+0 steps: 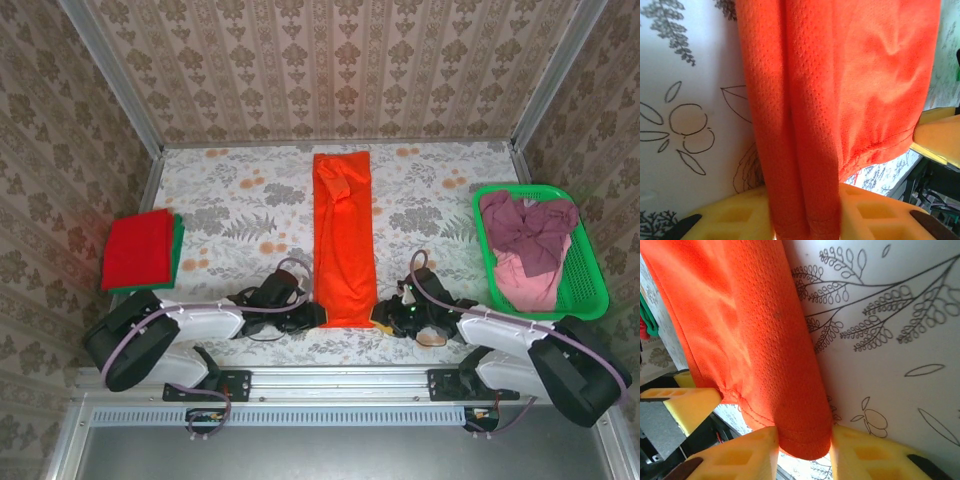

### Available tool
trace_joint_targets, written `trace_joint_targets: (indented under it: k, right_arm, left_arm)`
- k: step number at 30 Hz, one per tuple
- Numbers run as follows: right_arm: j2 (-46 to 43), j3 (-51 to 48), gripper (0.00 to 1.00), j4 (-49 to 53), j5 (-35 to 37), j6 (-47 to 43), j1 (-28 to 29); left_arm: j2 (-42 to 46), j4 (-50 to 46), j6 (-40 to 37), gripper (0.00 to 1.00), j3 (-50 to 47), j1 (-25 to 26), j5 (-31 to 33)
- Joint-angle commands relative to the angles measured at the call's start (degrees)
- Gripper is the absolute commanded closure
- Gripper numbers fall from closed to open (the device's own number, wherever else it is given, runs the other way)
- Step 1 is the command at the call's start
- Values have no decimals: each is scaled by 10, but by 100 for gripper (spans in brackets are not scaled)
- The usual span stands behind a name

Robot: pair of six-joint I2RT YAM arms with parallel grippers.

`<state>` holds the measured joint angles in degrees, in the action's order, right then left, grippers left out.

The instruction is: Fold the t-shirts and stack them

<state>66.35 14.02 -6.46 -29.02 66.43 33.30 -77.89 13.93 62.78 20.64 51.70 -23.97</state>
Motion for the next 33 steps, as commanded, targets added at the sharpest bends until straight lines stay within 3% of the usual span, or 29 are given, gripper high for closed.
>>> trace_joint_targets:
  k: [1, 4, 5, 6, 13, 20, 33]
  right_arm:
    - [23, 14, 79, -32, -12, 3, 8]
    - [21, 15, 98, -25, -8, 4, 9]
    - [13, 15, 100, -16, -5, 3, 9]
    - [6, 15, 100, -8, -2, 1, 9]
    - [-44, 37, 100, 49, 11, -20, 11]
    - [-61, 103, 100, 110, 29, -54, 1]
    - [88, 239, 100, 68, 9, -131, -71]
  left_arm:
    - [-20, 24, -10, 72, 6, -4, -20]
    - [-33, 38, -11, 90, 7, -4, -27]
    - [-33, 40, -11, 98, 7, -4, -28]
    - [-31, 37, -12, 100, 8, -4, -28]
    - [5, -10, -30, 100, 21, -9, -18]
    - [67, -110, -68, 100, 66, -62, -23]
    - [-18, -248, -228, 100, 233, -199, -105]
